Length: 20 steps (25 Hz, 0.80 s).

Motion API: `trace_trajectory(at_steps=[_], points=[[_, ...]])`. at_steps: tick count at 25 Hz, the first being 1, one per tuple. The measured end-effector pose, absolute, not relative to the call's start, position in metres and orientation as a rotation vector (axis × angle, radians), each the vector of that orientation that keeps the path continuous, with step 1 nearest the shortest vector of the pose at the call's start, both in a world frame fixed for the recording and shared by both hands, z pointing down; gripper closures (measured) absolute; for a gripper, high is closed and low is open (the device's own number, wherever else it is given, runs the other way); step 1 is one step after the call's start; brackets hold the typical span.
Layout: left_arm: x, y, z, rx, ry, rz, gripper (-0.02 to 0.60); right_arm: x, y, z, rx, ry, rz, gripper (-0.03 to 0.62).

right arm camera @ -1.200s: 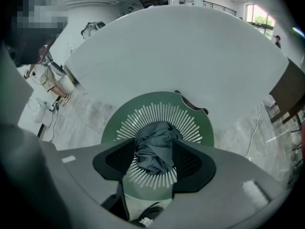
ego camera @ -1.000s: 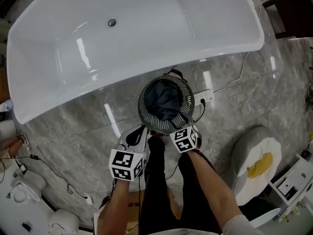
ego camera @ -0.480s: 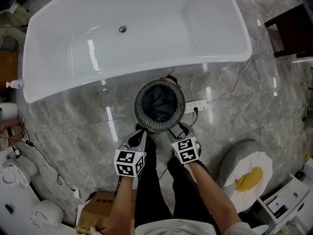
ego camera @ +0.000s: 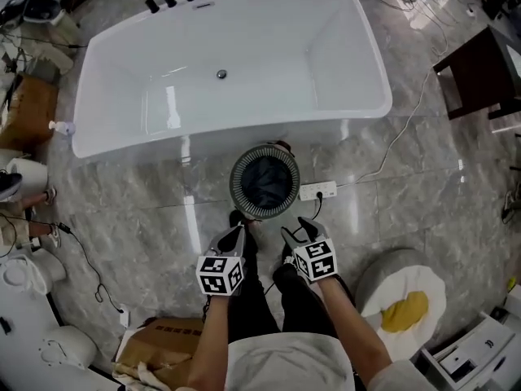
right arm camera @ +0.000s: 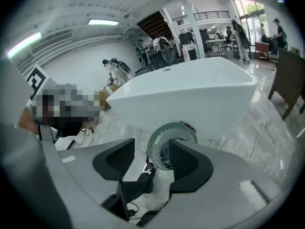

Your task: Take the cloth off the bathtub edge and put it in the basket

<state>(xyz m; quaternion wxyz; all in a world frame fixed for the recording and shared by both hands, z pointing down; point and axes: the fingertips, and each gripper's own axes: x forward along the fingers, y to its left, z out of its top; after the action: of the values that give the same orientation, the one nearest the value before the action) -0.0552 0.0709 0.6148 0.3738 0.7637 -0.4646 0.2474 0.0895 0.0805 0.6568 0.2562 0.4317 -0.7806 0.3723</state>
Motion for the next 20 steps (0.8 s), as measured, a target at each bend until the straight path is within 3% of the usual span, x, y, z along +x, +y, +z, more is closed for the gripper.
trace_trajectory(at_steps=[11,20], points=[[-0.038,0.125,0.502,2.037,-1.272,0.516,0.524,0.092,0.145,0.536,1.170,-2.265,0.927,0.372],[-0.023,0.170,0.477,2.107,-1.259,0.573,0.524,0.111,0.169,0.497,1.209,-2.294,0.846,0.373]])
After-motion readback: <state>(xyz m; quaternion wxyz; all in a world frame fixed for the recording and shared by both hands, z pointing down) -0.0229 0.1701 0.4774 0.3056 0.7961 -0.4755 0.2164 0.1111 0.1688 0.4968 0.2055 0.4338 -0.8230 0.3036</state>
